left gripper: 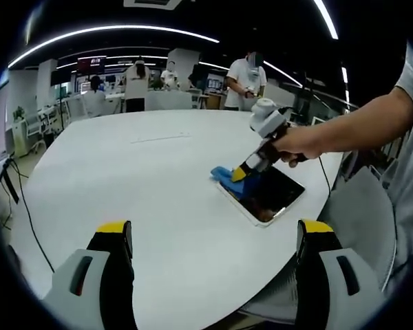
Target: Wipe the mirror surface with the cleaning cloth until all visible marks leave the cleaned area.
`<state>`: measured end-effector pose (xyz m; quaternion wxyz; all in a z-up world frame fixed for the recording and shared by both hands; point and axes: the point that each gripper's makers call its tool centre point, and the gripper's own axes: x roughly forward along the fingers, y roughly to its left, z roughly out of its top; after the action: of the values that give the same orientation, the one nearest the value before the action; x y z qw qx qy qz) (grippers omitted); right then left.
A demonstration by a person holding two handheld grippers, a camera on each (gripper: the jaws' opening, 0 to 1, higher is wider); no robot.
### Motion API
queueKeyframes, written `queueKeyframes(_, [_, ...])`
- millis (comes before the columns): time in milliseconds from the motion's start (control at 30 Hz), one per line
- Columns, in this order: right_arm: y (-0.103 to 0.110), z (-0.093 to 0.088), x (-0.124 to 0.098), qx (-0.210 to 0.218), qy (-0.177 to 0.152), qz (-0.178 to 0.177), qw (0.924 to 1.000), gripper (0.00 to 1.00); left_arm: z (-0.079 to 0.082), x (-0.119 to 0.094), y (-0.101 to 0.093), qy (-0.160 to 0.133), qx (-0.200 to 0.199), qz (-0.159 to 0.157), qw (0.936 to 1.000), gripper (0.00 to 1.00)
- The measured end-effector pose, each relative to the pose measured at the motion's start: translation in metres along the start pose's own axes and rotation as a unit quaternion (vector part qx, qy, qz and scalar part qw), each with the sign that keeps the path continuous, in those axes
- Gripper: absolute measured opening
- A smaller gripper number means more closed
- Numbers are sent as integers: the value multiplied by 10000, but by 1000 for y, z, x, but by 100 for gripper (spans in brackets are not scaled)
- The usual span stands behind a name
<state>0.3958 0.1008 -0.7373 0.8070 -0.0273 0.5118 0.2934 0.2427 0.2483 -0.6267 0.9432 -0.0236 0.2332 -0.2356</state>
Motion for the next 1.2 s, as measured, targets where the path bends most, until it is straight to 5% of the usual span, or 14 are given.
queueKeyframes(233, [5, 1, 1, -11, -8, 20, 10000, 1, 20, 5, 12, -169, 54, 92, 9998, 99])
queueKeyframes(1200, [20, -26, -10, -287, 150, 79, 9994, 1, 25, 6, 5, -241, 137, 102, 9996, 99])
